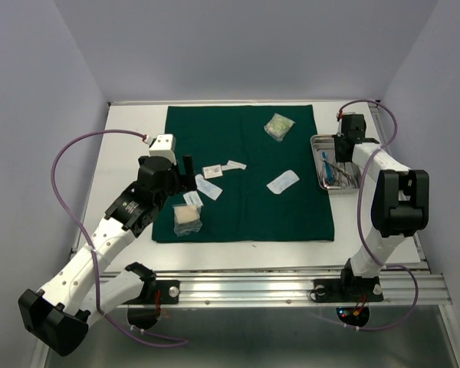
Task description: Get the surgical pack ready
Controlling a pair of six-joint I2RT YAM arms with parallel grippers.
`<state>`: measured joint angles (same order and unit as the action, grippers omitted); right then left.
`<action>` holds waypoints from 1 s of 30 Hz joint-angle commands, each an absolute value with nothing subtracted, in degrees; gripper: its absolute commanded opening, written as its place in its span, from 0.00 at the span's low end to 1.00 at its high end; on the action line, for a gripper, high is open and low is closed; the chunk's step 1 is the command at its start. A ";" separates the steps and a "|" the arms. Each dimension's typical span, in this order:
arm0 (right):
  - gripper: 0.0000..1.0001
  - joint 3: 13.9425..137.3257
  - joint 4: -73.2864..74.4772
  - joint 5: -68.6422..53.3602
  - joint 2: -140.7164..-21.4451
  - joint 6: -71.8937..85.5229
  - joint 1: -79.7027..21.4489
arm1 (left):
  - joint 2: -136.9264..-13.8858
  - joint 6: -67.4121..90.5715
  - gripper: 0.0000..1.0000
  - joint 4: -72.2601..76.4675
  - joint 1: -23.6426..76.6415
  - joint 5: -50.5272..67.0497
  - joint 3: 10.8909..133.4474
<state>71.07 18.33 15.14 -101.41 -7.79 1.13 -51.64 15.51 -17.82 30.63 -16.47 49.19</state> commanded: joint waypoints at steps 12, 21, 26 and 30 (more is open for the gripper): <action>0.48 69.08 12.92 16.27 -99.33 -8.53 1.76 | -51.42 14.94 0.99 -16.70 30.32 -17.40 49.57; 0.47 71.28 14.32 3.45 -89.48 -4.31 1.23 | -51.68 14.94 0.99 -16.88 30.41 -17.84 50.01; 0.47 72.34 15.82 -8.26 -87.89 -0.17 -6.39 | -51.94 15.12 0.99 -16.96 30.32 -18.02 50.10; 0.47 71.19 15.38 3.92 -89.99 -0.10 -20.01 | -51.94 15.47 0.99 -17.05 30.32 -18.19 50.18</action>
<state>70.76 15.99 0.23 -89.01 -1.91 -9.98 -52.07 15.53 -17.85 30.63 -16.82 49.19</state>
